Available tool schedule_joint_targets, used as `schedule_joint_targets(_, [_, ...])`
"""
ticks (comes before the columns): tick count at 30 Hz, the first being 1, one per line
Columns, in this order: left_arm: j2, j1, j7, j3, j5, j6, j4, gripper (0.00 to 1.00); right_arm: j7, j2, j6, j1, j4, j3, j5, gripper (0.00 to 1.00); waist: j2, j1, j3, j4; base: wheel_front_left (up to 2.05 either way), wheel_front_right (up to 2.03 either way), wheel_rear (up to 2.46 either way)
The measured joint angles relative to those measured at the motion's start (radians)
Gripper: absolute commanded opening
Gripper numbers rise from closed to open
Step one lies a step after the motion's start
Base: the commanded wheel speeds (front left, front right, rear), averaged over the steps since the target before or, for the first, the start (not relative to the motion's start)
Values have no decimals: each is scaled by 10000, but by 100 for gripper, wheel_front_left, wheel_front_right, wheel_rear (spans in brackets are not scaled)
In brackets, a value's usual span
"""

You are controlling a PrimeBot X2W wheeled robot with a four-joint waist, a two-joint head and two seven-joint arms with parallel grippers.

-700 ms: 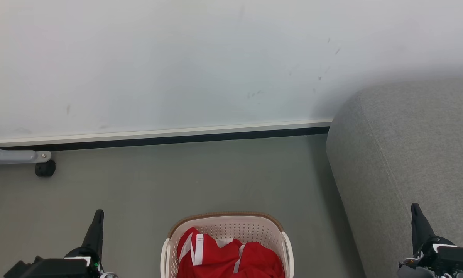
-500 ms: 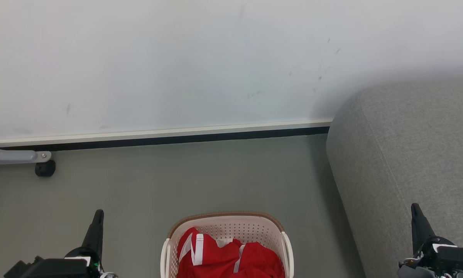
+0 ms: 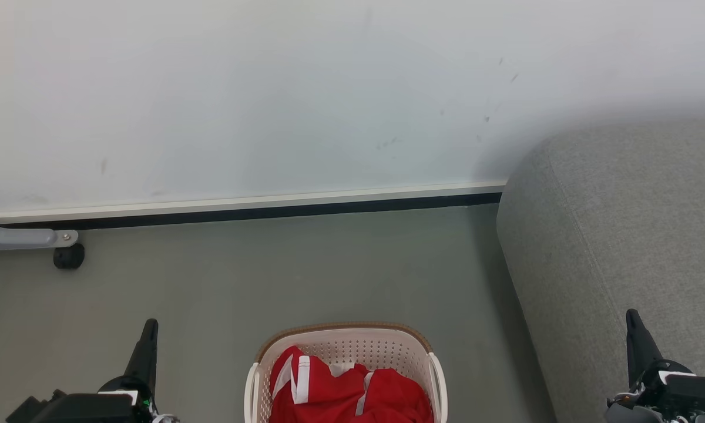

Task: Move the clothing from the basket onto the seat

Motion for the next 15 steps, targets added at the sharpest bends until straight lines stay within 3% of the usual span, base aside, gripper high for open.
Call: schedule_joint_targets(15, [0,0,0,0,0,0,0,0,0,0,0,0,0,0,0,0,1,0,0,0,0,0,0])
